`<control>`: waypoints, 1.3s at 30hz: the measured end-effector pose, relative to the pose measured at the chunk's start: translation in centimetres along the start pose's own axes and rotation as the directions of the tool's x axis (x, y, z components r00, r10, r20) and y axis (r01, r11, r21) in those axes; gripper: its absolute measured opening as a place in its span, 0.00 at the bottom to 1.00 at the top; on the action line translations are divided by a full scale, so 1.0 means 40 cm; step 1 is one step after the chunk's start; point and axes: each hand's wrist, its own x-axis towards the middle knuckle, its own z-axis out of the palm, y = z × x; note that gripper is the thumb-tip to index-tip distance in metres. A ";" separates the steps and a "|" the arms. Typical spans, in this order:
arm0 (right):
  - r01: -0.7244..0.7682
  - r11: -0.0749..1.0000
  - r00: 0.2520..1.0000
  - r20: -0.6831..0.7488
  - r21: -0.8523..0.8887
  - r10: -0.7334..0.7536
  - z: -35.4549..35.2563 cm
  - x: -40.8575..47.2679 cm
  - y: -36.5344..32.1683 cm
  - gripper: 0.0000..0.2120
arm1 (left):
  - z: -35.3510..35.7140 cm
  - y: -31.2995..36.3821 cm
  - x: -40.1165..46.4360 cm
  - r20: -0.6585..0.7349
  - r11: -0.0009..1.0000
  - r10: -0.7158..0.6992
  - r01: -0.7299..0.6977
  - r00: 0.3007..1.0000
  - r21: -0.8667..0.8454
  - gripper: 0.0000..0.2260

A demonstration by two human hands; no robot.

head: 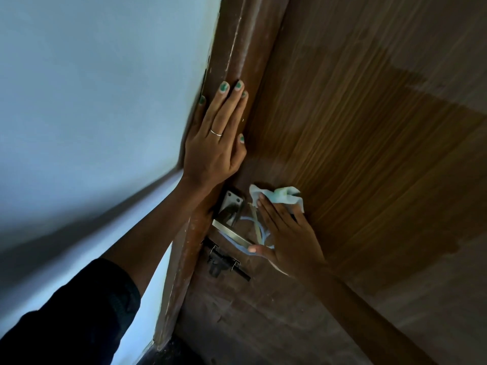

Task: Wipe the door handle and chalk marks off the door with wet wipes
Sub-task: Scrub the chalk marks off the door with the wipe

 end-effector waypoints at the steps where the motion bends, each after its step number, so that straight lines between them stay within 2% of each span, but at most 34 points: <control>1: 0.028 0.999 0.999 0.038 -0.020 -0.027 0.001 -0.002 0.005 0.43 | -0.001 -0.001 0.000 0.001 1.000 0.000 0.000 1.000 0.001 0.23; 7: 0.228 0.967 0.964 0.168 -0.110 -0.208 0.052 -0.093 0.041 0.43 | -0.007 0.005 0.001 -0.005 1.000 0.000 0.000 1.000 -0.023 0.24; 11: 0.168 0.985 0.985 0.051 -0.048 -0.165 0.056 -0.106 0.050 0.34 | -0.007 0.003 0.000 -0.012 1.000 -0.001 0.000 1.000 -0.026 0.25; 15: 0.130 0.989 0.991 0.027 -0.077 -0.128 0.043 -0.041 0.017 0.38 | -0.008 0.006 0.001 -0.019 1.000 0.003 -0.004 1.000 -0.030 0.25; 18: 0.156 0.978 0.987 0.049 -0.140 -0.150 0.033 0.010 -0.003 0.45 | -0.007 0.004 0.000 -0.013 1.000 0.003 -0.003 1.000 -0.025 0.24; 23: 0.187 0.934 0.977 0.160 -0.305 -0.144 0.033 0.023 -0.009 0.49 | -0.008 0.005 -0.001 0.008 1.000 -0.008 0.008 1.000 -0.025 0.25; 29: 0.337 0.898 0.912 0.334 -0.284 -0.237 0.087 0.011 -0.038 0.53 | -0.006 0.005 0.000 -0.002 1.000 -0.009 0.009 1.000 -0.015 0.25; 33: 0.415 0.884 0.875 0.361 -0.215 -0.323 0.107 0.009 -0.073 0.42 | -0.006 0.005 0.000 0.006 1.000 -0.005 0.006 1.000 -0.019 0.25; 37: 0.372 0.870 0.906 0.331 -0.324 -0.264 0.165 -0.002 -0.110 0.42 | -0.005 0.006 0.000 0.001 1.000 -0.003 0.003 1.000 -0.015 0.25; 39: 0.351 0.884 0.915 0.313 -0.309 -0.253 0.188 -0.006 -0.118 0.43 | -0.004 0.005 0.000 -0.003 1.000 -0.002 0.002 1.000 -0.021 0.25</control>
